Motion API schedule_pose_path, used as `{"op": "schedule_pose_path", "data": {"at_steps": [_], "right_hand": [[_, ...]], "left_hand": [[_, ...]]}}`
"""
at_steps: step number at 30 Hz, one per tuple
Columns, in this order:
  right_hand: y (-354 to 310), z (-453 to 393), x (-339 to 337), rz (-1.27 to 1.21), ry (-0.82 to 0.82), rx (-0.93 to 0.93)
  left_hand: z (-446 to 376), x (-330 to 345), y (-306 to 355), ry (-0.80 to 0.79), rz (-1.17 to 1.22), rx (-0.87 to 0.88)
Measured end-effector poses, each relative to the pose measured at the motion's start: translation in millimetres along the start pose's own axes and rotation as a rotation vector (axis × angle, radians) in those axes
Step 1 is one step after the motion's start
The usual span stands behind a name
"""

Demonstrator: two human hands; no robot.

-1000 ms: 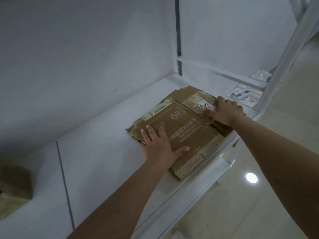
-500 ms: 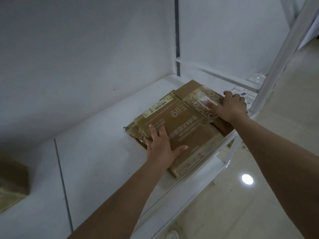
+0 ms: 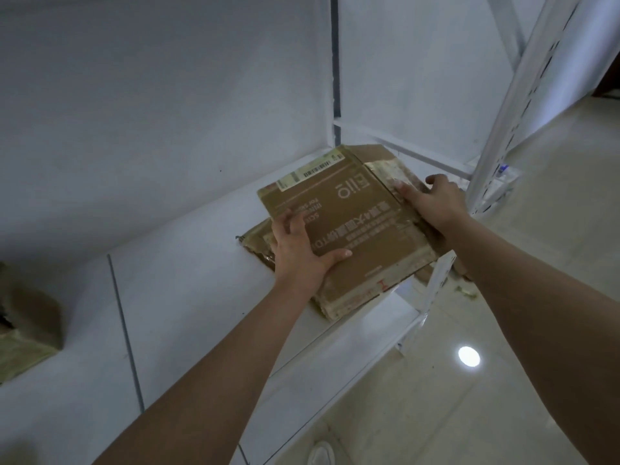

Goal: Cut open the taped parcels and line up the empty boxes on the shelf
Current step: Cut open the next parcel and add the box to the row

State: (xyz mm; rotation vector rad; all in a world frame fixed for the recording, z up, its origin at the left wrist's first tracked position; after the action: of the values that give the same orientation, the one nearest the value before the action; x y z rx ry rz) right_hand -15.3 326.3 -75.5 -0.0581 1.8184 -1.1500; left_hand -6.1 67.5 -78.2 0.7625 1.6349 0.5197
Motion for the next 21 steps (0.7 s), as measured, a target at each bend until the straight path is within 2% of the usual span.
{"op": "schedule_pose_path", "data": {"at_steps": [8,13,21], "right_hand": [[-31.6,32.3,-15.2,-0.084,0.088,-0.096],[-56.2,62.6,-8.8,-0.071,0.091,-0.159],[-79.7,130.5,11.0,0.051,0.099,-0.255]], "left_hand": [[8.6,-55.1,-1.1,0.186,0.085,0.038],[29.5,-96.2,-21.2,0.271,0.112,-0.013],[56.2,-145.2,-81.2,0.248,0.048,-0.186]]}}
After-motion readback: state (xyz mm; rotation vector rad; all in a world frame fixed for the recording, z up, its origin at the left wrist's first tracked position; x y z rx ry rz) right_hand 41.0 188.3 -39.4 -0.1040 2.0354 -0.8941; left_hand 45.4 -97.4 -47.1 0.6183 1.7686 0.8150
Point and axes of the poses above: each hand's wrist, its own z-axis away from the middle knuckle, its own x-axis out of the palm, y = z × x, the point moved 1 cm from there along -z, towards the middle knuckle, and after that the axes turned 9 degrees about y, right-handed, at the moved point
